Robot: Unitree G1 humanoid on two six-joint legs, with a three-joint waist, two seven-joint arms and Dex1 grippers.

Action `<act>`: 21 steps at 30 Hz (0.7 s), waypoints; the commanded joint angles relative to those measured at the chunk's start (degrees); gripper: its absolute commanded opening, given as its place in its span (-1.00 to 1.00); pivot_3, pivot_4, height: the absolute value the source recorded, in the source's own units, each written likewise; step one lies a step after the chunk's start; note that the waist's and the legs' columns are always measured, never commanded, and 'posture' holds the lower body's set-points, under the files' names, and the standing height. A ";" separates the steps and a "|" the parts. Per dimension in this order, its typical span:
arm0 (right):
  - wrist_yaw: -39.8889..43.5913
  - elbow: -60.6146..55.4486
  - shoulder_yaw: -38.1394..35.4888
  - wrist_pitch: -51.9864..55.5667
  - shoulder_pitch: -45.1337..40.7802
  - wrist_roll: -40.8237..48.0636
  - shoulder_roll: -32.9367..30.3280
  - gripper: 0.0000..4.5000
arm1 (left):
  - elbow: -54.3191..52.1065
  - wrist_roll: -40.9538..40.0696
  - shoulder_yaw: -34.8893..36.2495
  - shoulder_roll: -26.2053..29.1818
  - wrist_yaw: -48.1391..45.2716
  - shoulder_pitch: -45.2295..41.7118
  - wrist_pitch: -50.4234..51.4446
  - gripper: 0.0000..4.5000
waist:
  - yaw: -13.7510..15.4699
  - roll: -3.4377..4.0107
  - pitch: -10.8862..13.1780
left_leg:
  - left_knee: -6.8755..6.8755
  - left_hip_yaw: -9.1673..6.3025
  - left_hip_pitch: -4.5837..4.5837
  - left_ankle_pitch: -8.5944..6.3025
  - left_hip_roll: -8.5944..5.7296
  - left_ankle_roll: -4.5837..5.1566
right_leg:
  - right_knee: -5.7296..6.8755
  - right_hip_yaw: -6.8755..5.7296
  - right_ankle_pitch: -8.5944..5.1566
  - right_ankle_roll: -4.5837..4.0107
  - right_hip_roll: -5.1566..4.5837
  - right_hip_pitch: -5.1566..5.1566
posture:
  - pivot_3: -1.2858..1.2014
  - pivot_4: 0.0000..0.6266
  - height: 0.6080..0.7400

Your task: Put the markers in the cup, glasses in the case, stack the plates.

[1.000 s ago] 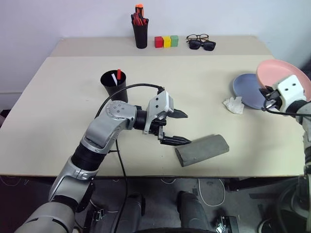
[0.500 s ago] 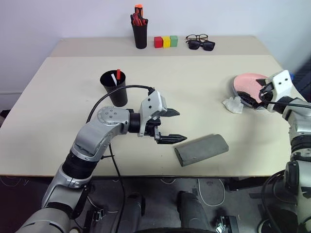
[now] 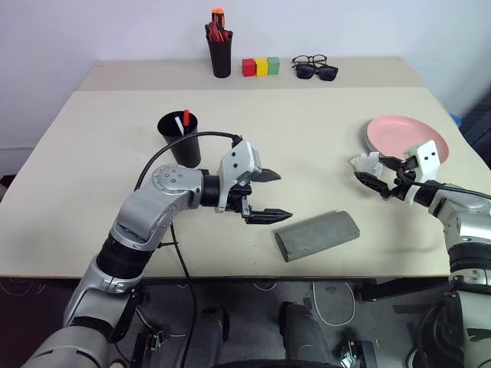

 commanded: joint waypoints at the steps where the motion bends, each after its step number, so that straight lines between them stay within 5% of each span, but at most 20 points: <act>1: -0.78 3.53 0.11 -3.27 -2.41 -1.21 0.63 0.98 | -3.16 -1.22 1.62 0.84 0.94 -0.17 0.41 1.00 | 0.01 0.00 0.00 | 0.00 0.00 -0.01 0.00 0.00 0.00 | -0.01 0.00 0.00 0.00 0.00 0.00 | 0.03 -0.52 0.98; 9: -5.12 13.23 1.13 -9.46 -7.56 -4.54 2.23 0.98 | -5.18 -2.53 2.60 2.44 2.59 0.36 2.04 1.00 | -0.17 0.00 0.00 | -0.01 0.00 -0.01 0.01 0.00 -0.01 | 0.00 0.01 0.00 0.00 0.00 -0.01 | 0.03 -0.52 0.98; 17: -8.02 17.70 1.41 -13.43 -9.62 -6.24 1.99 -0.73 | -5.28 -2.88 2.32 2.52 4.01 0.18 1.88 1.00 | -0.08 0.00 0.00 | -0.04 -0.01 -0.01 0.01 -0.01 -0.01 | -0.04 0.00 0.00 -0.01 0.00 -0.01 | 0.03 -0.52 0.98; 21: -8.56 18.54 1.37 -14.56 -9.44 -7.04 1.17 -0.73 | -4.66 -2.72 1.93 2.05 4.19 -0.19 1.39 1.00 | -0.10 0.00 0.00 | -0.04 -0.01 -0.01 0.01 -0.01 -0.01 | -0.03 0.00 0.00 0.00 0.00 -0.01 | 0.03 -0.52 0.98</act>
